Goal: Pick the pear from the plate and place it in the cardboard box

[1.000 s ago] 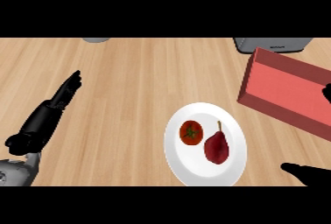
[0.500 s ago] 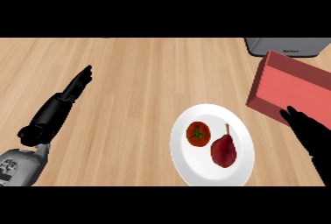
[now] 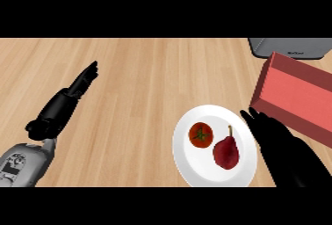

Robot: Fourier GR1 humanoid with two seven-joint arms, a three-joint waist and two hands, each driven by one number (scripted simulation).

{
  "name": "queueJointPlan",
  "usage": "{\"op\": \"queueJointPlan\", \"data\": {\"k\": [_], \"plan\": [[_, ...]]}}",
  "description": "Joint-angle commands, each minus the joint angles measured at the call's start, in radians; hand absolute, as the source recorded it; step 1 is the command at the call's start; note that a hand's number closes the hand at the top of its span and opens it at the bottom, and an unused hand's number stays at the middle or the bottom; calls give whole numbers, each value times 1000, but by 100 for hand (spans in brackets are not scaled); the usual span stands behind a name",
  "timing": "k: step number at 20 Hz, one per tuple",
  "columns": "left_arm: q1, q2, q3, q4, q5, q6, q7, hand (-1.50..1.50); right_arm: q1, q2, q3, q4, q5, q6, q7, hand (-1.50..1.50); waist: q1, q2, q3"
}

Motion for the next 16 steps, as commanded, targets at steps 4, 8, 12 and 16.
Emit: {"op": "queueJointPlan", "data": {"k": [4,8,12,16], "plan": [[26,0,32,53,-14,-15,-51,0,-143,190,68,158,-14,114,248,-150,-15,-1,2],[38,-12,12,-7,-34,-4,-6,0,-165,255,91,210,30,119,291,-150,-18,-5,2],[54,9,42,2,-15,-41,-33,0,-162,286,121,255,121,107,296,-150,-23,-6,2],[46,-23,45,-4,-37,-19,-13,0,-140,320,111,332,187,74,205,-150,-25,-4,4]]}}
